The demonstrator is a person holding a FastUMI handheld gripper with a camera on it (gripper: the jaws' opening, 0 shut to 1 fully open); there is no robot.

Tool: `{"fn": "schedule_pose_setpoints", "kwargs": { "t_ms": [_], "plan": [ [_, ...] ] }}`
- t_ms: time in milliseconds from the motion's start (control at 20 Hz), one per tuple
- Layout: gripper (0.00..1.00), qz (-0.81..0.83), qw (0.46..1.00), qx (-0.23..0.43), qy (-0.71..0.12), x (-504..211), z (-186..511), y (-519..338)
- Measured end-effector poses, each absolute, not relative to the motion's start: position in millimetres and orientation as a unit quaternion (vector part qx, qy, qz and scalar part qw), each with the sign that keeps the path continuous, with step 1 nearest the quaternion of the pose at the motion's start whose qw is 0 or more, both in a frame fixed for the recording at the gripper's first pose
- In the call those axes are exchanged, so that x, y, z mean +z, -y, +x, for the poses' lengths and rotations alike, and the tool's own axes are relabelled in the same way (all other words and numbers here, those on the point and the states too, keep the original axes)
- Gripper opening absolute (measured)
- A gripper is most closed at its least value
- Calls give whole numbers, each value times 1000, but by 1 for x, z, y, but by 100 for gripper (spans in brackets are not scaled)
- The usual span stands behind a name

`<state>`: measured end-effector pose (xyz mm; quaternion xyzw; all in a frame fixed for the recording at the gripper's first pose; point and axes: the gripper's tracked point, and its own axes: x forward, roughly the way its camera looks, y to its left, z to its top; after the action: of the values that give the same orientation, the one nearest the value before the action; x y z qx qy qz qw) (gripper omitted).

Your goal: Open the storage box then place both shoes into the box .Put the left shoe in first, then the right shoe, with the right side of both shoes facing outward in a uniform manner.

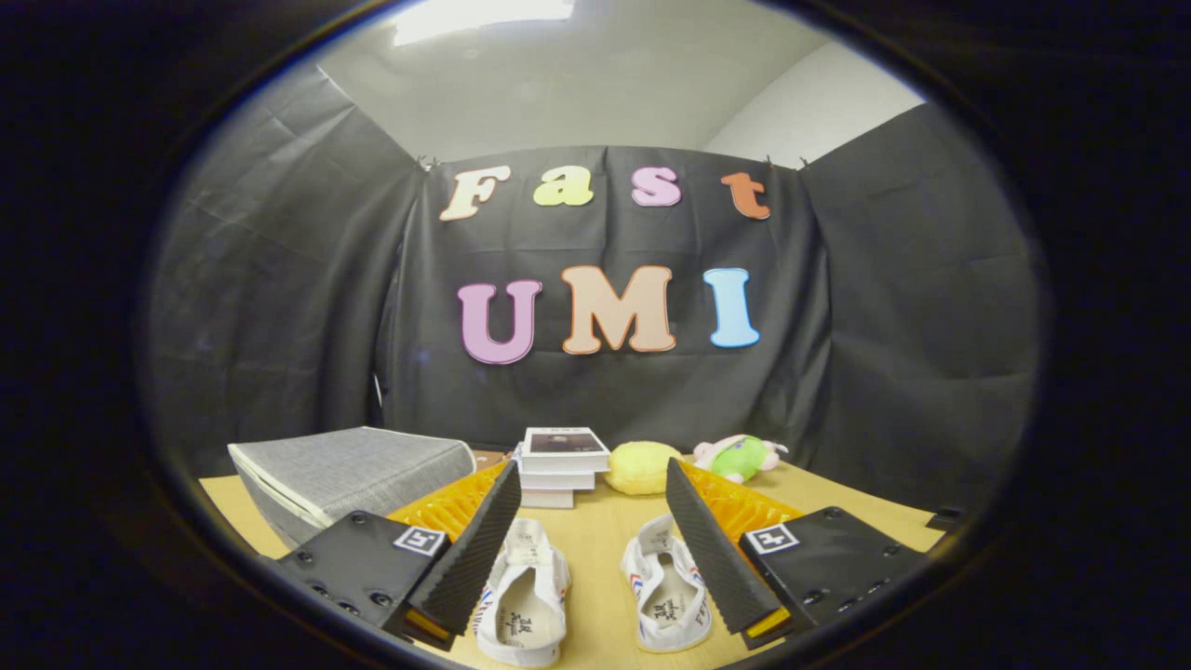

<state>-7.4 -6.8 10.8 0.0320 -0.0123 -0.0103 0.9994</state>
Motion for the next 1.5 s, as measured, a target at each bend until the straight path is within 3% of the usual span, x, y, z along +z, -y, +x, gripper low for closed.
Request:
{"fn": "schedule_pose_setpoints", "kwargs": {
  "t_ms": [450, 750, 1050, 1500],
  "plan": [
    [97, 202, 978, -35, 46, 54, -8, 14],
    [98, 418, 908, 8, 30, 66, -16, -34],
    [98, 564, 825, 27, -32, 17, -18, -96],
    [98, 681, 721, -27, -125, -80, -29, -127]
  ]
}}
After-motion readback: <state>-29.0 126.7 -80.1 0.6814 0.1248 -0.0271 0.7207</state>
